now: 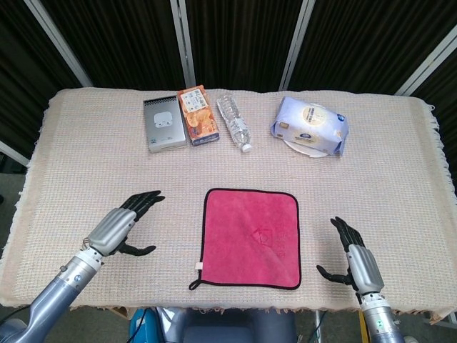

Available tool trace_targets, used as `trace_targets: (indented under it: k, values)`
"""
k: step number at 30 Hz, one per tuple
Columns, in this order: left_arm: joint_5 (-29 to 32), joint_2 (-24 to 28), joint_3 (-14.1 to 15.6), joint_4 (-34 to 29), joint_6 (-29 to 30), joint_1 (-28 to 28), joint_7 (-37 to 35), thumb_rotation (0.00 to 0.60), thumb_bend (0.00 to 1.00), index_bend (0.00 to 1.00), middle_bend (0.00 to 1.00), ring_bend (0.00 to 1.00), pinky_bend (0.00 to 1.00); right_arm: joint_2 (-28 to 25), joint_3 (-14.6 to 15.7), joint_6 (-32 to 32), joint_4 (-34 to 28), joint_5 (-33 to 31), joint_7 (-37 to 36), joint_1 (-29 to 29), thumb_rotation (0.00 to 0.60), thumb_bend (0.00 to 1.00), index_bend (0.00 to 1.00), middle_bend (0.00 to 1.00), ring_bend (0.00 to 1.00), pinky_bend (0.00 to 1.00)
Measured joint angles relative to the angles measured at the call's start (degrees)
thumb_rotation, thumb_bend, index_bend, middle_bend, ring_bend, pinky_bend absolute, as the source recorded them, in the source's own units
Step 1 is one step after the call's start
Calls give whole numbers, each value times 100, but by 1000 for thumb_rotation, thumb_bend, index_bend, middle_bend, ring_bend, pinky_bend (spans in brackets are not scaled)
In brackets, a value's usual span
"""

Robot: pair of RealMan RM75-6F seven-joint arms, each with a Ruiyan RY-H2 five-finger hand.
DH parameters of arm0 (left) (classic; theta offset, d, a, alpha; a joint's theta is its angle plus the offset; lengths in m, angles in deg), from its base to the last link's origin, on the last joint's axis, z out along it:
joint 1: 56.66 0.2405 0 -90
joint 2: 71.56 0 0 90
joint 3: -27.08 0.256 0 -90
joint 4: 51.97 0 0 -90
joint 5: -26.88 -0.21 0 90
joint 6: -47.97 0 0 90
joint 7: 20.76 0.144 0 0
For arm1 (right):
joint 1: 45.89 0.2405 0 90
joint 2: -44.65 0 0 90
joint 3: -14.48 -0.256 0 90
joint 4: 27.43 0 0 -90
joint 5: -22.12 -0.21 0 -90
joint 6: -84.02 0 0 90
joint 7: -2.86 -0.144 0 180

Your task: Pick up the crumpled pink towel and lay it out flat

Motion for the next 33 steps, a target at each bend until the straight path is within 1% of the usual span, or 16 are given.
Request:
trace_targets:
  k: [2, 7, 10, 15, 19, 23, 29, 33]
  values:
    - [-116, -26, 63, 85, 317, 166, 234, 600, 220, 54, 0, 0, 0, -137, -15, 86, -17, -9, 106, 49, 600, 221, 0, 0, 0, 0]
    - [-385, -201, 280, 458, 1451, 864, 769, 600, 143, 7, 0, 0, 0, -373, -52, 63, 95, 208, 442, 124, 600, 221, 0, 0, 0, 0]
    - [-523, -300, 443, 791, 2065, 1378, 893, 600, 122, 0, 0, 0, 0, -431, -72, -72, 276, 349, 611, 118, 600, 221, 0, 0, 0, 0]
    - [-709, -410, 603, 1425, 2752, 1988, 879, 600, 93, 0, 0, 0, 0, -469, -37, -286, 605, 558, 709, 38, 600, 221, 0, 0, 0, 0]
    - [-758, -474, 660, 1868, 2963, 2240, 782, 600, 93, 0, 0, 0, 0, -449, -3, -441, 793, 612, 772, -77, 600, 221, 0, 0, 0, 0]
    - [-747, -492, 659, 2199, 3083, 2415, 610, 600, 93, 0, 0, 0, 0, -421, -30, -565, 814, 608, 755, -139, 600, 221, 0, 0, 0, 0]
    - [-704, -494, 570, 2582, 3170, 2585, 105, 600, 93, 0, 0, 0, 0, -393, -202, -728, 829, 430, 604, -220, 600, 221, 0, 0, 0, 0]
    - [-665, -514, 412, 2790, 3208, 2679, -167, 600, 93, 0, 0, 0, 0, -357, -300, -874, 905, 343, 573, -283, 600, 221, 0, 0, 0, 0]
